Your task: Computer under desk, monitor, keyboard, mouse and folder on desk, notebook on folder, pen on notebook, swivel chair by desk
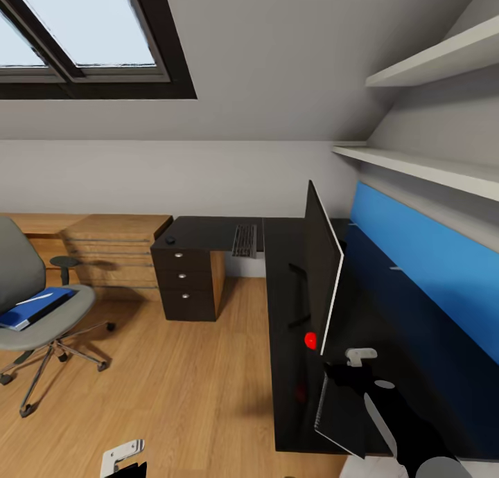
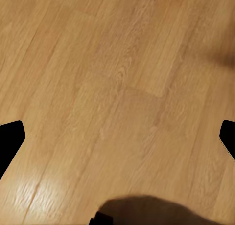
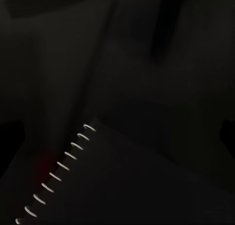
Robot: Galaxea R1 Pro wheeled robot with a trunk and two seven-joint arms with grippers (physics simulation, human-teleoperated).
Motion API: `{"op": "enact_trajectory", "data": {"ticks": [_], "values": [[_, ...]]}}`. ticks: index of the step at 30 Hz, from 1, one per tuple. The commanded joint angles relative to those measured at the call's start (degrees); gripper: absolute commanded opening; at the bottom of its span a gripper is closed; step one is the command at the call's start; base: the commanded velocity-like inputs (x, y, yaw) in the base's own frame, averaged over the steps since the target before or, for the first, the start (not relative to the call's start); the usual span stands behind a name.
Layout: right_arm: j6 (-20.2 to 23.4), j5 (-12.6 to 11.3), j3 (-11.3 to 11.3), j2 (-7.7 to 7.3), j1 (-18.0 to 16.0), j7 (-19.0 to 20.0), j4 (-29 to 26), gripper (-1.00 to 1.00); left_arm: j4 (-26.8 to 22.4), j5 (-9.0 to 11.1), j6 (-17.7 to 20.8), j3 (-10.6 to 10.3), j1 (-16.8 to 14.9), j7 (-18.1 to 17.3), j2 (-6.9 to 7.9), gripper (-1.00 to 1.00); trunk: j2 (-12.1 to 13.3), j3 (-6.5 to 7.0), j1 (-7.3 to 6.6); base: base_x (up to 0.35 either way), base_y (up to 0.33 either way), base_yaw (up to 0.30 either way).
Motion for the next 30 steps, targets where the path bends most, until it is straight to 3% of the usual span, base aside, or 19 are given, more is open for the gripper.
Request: {"op": "enact_trajectory", "data": {"ticks": [1,26,30], "values": [[0.31,-0.56,0.2,-0.07,-0.03,-0.09,-0.09,1.0,-0.1,0.61,0.28,-0.06,-0.02,0.33,0.01,1.0,-0.04,-0.07,0.01,0.084,0.0,0.0],[1.83,-0.54,0.2,-0.24,-0.18,-0.25,0.15,1.0,-0.07,0.69,0.28,-0.03,-0.02,0.25,0.01,1.0,-0.04,-0.07,0.01,0.012,0.0,0.0],[2.43,-0.56,0.2,-0.24,-0.19,-0.26,0.16,1.0,-0.09,0.67,0.28,-0.01,-0.02,0.25,0.01,1.0,-1.65,-0.79,0.89,0.0,0.0,0.0]]}}
